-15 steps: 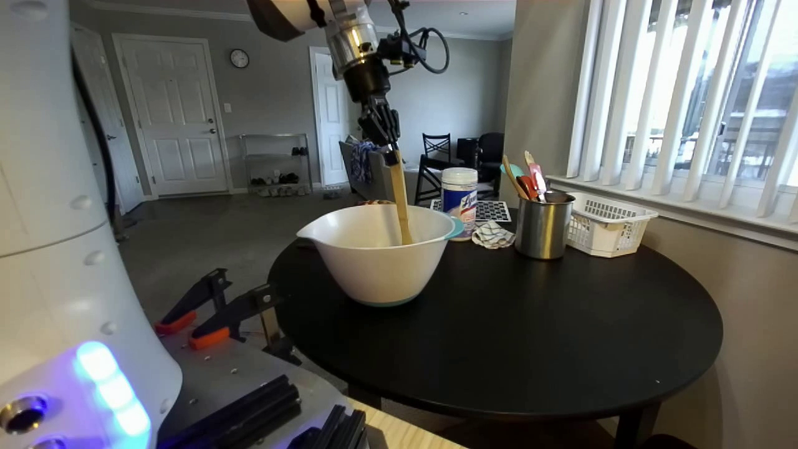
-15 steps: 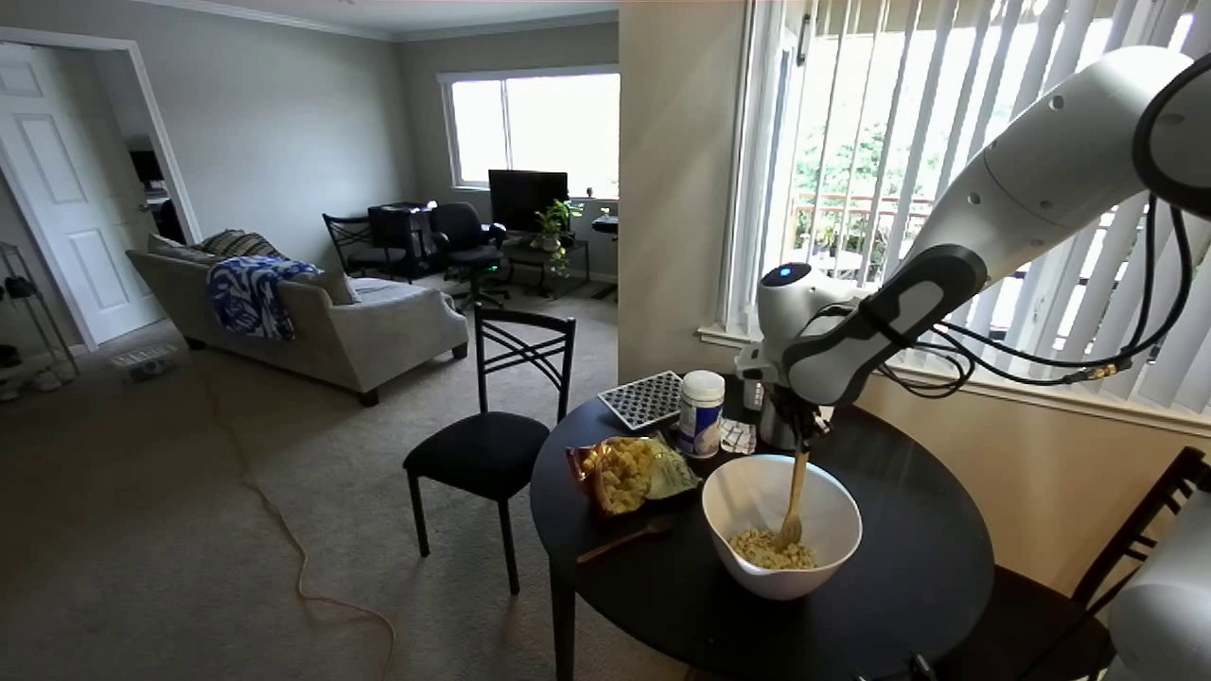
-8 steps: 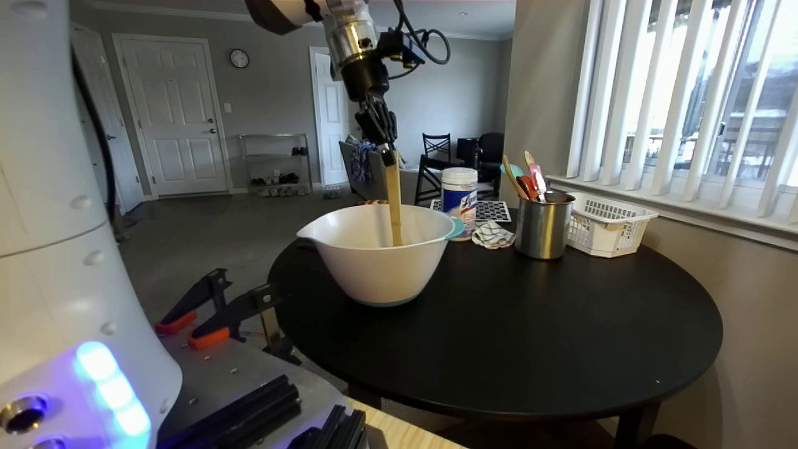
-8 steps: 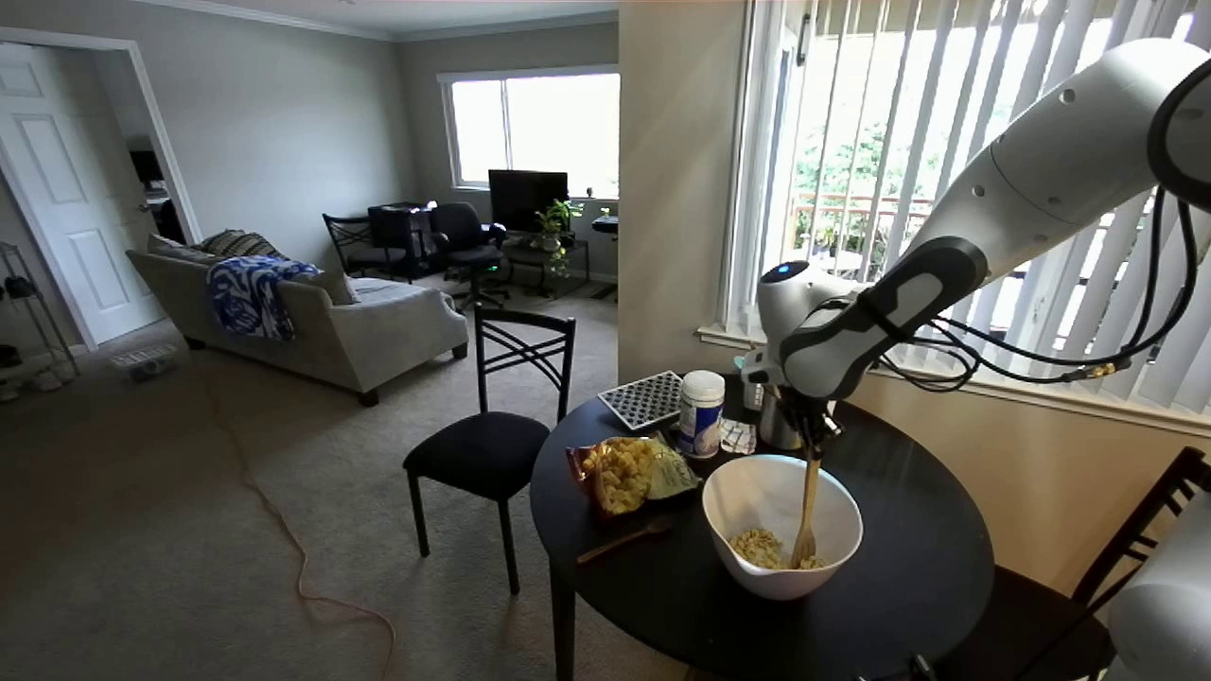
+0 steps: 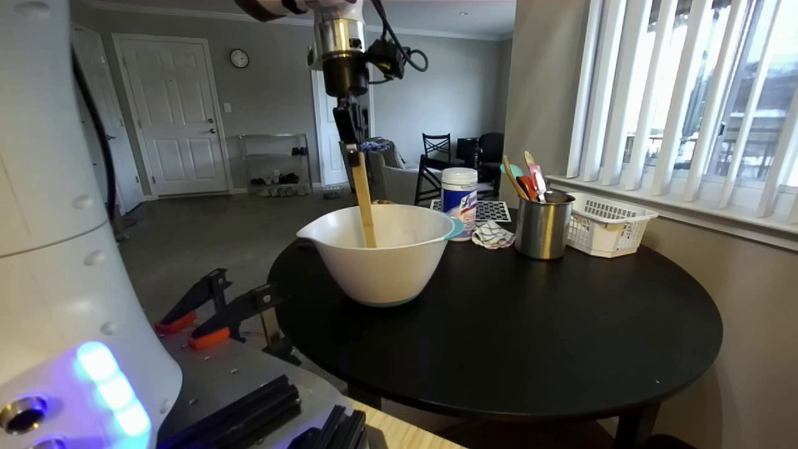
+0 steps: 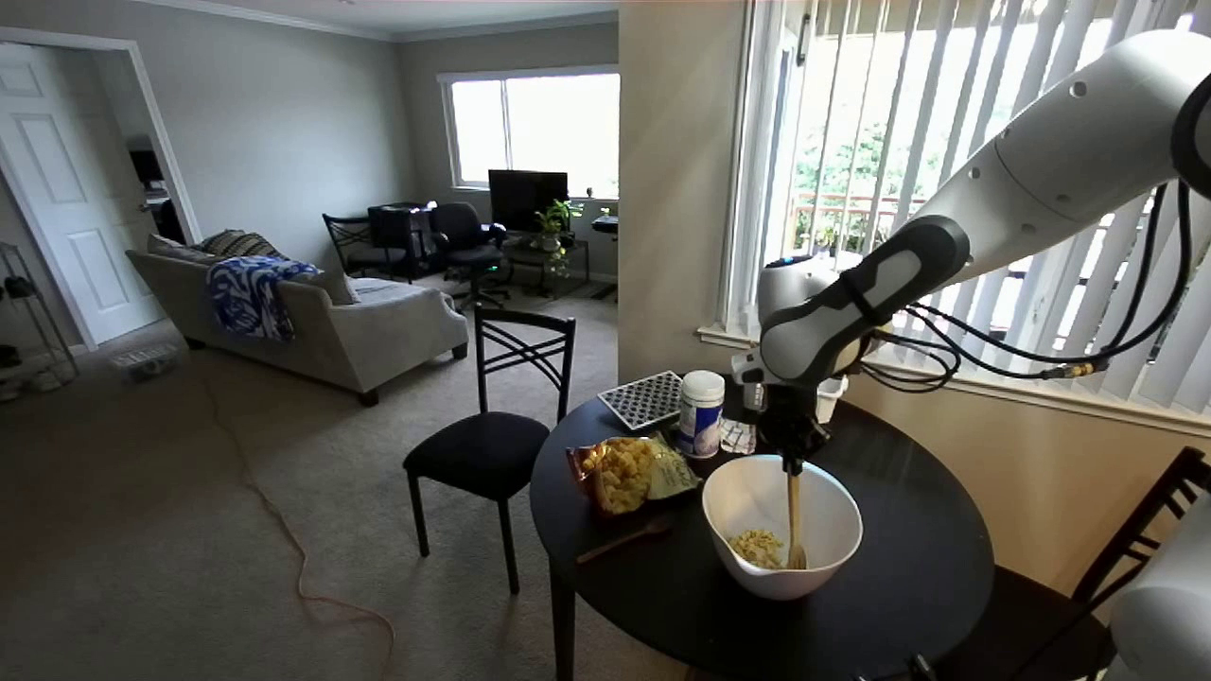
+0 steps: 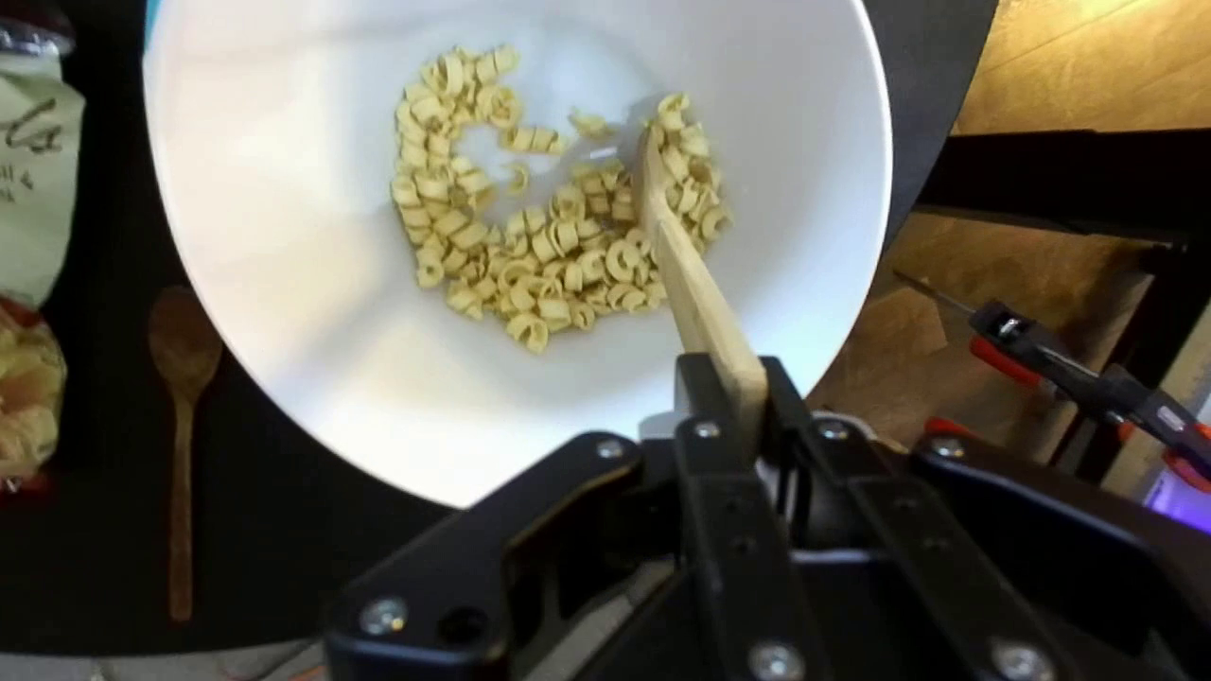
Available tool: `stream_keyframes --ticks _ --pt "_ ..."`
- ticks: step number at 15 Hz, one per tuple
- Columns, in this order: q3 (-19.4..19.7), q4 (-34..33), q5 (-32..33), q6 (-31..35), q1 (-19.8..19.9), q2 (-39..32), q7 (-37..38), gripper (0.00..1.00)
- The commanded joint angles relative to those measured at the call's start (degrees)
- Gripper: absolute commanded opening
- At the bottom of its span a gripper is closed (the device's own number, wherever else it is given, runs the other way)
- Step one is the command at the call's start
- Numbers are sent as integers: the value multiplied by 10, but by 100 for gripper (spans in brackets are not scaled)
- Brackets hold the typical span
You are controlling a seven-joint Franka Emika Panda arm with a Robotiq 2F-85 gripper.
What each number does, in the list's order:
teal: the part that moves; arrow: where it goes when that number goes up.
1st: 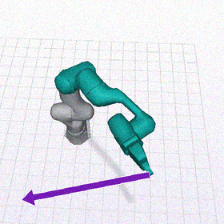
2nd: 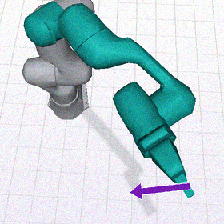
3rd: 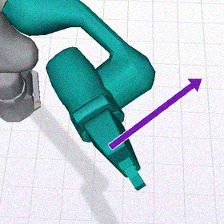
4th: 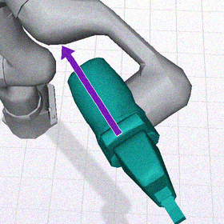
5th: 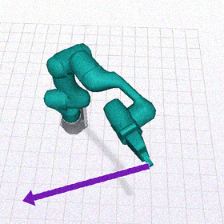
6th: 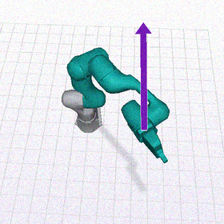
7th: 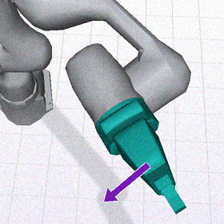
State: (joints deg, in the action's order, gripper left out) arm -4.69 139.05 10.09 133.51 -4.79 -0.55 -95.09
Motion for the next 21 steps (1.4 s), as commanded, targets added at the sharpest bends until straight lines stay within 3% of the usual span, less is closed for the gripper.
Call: stream_keyframes --ticks 1,7,13,21 --pt "-13 3 -50 -39 -11 7 -66 7" --pt "-20 -9 -63 -63 -16 8 -93 6" --pt "-23 -19 -209 -56 -17 6 -173 7" --pt "-21 -19 -335 -10 -15 16 -177 6"
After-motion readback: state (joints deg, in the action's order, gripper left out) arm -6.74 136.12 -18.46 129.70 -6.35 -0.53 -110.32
